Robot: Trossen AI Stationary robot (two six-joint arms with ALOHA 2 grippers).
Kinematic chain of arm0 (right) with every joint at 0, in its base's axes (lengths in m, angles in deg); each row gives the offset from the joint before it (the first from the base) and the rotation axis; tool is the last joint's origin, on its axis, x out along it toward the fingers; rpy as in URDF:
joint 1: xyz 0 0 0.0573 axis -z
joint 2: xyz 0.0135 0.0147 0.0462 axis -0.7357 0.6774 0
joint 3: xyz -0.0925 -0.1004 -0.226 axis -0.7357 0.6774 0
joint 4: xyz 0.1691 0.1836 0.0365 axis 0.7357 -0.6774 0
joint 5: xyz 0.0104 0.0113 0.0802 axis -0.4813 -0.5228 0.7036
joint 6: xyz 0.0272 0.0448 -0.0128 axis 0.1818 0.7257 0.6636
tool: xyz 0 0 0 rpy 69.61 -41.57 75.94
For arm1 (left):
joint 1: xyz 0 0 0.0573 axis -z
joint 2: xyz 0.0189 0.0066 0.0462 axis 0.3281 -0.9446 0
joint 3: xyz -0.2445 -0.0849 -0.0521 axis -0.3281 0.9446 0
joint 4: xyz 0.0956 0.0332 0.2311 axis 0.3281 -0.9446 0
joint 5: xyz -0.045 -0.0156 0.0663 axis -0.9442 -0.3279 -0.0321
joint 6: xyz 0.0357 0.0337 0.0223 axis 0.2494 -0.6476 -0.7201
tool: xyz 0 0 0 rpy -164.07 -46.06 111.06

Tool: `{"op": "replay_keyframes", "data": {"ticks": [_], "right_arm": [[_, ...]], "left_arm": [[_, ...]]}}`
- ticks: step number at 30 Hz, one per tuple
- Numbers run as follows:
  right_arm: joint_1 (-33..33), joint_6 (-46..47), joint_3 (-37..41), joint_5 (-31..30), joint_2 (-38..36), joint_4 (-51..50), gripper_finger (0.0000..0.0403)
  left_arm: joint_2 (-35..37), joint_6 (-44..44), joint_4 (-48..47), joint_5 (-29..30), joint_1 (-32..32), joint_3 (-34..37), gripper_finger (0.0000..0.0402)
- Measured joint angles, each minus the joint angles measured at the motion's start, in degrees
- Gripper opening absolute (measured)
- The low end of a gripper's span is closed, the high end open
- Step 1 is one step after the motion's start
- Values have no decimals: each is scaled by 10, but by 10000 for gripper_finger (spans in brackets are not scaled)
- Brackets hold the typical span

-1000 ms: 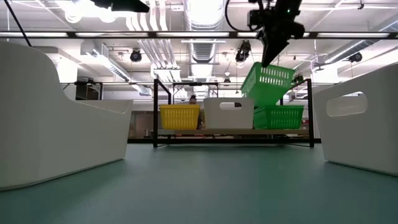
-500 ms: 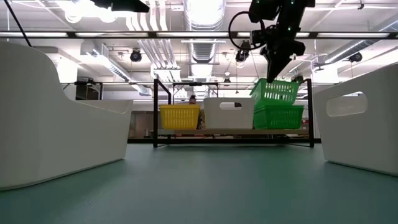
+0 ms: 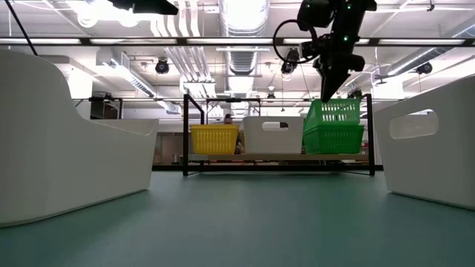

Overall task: Stack baskets on shelf by color
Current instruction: Stack the green bin on top of the green bin on the shelf, then stack the right white bin on top of the white bin on the shelf

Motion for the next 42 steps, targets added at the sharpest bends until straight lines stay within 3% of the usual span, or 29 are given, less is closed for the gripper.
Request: {"op": "replay_keyframes", "data": {"ticks": [9,18,31,38,42], "right_arm": [[-4,7,-17,0,-6,-4,90],[-4,1,-23,0,-6,-7,15],[-5,13,-12,0,4,-9,9],[-51,71,-5,90,-39,-1,9],[-109,100,31,109,-66,60,8]], "left_arm": [[0,0,0,0,0,0,203],[0,0,0,0,0,0,203],[0,0,0,0,0,0,203],[0,0,0,0,0,0,203],[0,0,0,0,0,0,203]]}}
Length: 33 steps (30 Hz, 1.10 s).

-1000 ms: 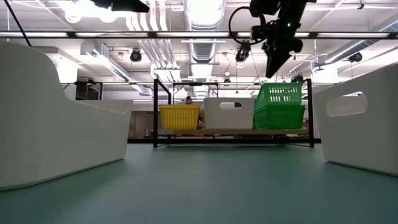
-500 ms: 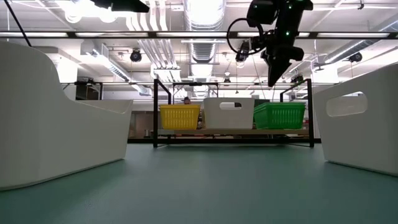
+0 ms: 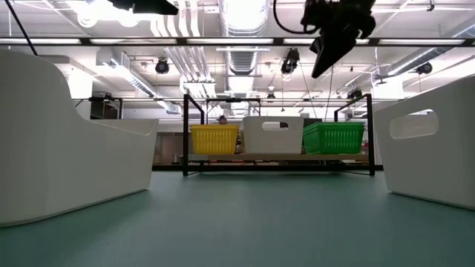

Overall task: Stack baskets on shelf by color
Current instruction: Stack the right white bin on top of the white bin on the shelf

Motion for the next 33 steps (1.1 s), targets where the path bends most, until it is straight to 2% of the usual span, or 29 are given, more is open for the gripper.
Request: {"op": "replay_keyframes", "data": {"ticks": [6,10,22,28,33], "right_arm": [[-89,36,88,1,-29,112,8],[-141,75,128,0,-32,146,8],[-285,149,128,-4,-29,143,11],[-317,215,115,-5,-13,100,57],[-317,344,82,-5,5,26,107]], "left_arm": [[-9,14,0,0,0,0,203],[-17,14,2,0,0,0,203],[-23,15,18,0,0,0,203],[-24,15,18,0,0,0,203],[-24,15,20,0,0,-1,203]]}}
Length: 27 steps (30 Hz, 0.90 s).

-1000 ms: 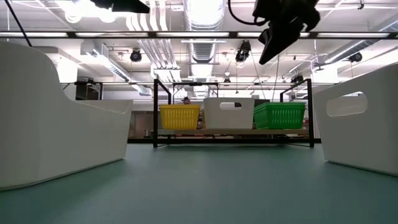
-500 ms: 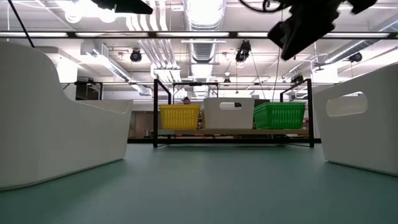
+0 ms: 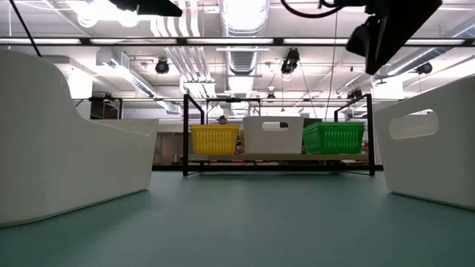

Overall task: Stack baskets on shelf by color
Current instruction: Stack the right white bin on top of the white bin on the shelf

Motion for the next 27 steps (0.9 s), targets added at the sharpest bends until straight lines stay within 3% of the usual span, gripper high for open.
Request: {"op": "replay_keyframes", "data": {"ticks": [4,8,14,22,27], "right_arm": [[0,161,-36,20,18,-30,129],[-6,328,-68,95,41,-30,134],[-43,470,-112,130,114,-37,125],[-70,508,-253,135,260,-177,123],[-75,501,-304,134,320,-201,135]], "left_arm": [[-1,0,9,0,0,0,203],[-2,-2,10,0,0,0,203],[-2,-7,10,0,0,0,203],[-2,-15,10,0,0,0,203],[-10,-15,9,0,0,0,203]]}}
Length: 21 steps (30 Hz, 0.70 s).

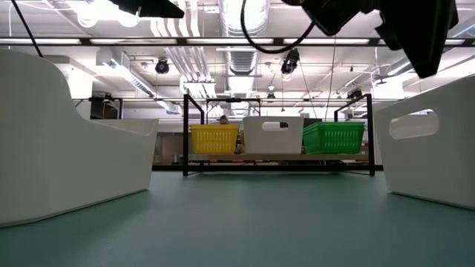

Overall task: Stack baskets on shelf by color
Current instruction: Stack the right white bin on top of the white bin on the shelf

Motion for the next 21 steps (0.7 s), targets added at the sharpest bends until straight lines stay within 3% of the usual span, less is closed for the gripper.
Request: {"op": "replay_keyframes", "data": {"ticks": [11,21], "right_arm": [[-8,11,1,-16,48,3,184],[-17,26,3,-74,62,26,154]], "left_arm": [[-3,-6,1,0,0,0,203],[-3,-11,0,0,0,0,203]]}}
